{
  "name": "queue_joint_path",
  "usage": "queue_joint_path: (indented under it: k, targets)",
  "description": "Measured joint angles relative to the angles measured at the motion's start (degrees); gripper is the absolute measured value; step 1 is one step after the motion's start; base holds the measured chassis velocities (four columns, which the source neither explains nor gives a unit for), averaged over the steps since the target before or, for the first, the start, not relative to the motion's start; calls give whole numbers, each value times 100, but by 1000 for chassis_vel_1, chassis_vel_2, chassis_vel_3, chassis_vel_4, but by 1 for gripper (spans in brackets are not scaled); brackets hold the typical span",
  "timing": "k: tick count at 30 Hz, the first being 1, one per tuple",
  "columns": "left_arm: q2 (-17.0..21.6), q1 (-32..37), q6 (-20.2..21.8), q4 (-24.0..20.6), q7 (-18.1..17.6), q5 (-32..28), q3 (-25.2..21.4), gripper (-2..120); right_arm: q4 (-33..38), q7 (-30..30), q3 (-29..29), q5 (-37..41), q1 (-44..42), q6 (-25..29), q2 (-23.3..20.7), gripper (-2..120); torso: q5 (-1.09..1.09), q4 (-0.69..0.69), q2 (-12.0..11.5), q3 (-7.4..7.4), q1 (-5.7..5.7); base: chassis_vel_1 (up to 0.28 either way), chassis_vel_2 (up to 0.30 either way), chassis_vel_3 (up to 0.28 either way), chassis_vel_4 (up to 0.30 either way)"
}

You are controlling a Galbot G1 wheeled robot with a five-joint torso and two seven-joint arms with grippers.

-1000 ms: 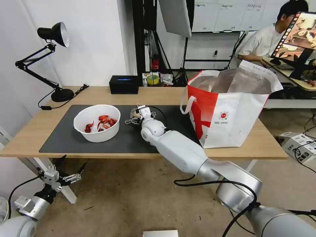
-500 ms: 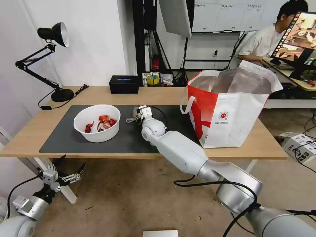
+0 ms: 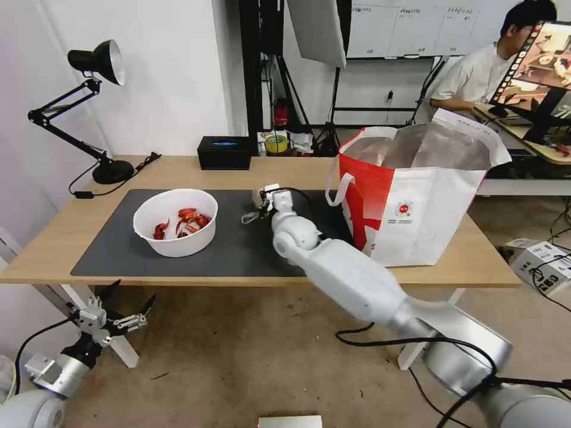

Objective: Pick up the trash from the table and place it into the takeout bag.

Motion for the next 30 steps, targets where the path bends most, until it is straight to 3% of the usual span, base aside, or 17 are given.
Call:
queue_joint_path:
  k: [7, 11, 17, 23, 25, 30]
  targets:
    - [11, 109, 0, -99, -16, 0, -70, 100, 1212, 142, 574, -837, -364, 870, -426, 6, 0, 2, 0, 0, 0, 0, 0, 0, 0]
    - [20, 115, 0, -126, -23, 2, -98, 100, 1537, 244, 824, -1124, -475, 1131, -598, 6, 0, 2, 0, 0, 0, 0, 0, 0, 0]
    - [16, 108, 6, -175, -32, 44, -59, 100, 2118, 490, 1557, -1569, -907, 1494, -1204, 5, 0, 1, 0, 0, 0, 0, 0, 0, 0]
    - [-11, 161, 18, -311, -40, 77, -34, 100, 2486, 542, 2093, -1230, -1174, 1437, -1963, 5, 2, 0, 0, 0, -1, 0, 0, 0, 0]
    - [-13, 187, 28, -395, -65, 101, 2, 100, 2595, 544, 2265, -878, -1246, 1325, -2503, 5, 1, 0, 0, 0, 0, 0, 0, 0, 0]
    - [-55, 146, 45, -484, -182, 157, 140, 100, 2692, 538, 2343, -564, -1298, 1226, -2948, 5, 2, 0, -1, 0, -1, 0, 0, 0, 0]
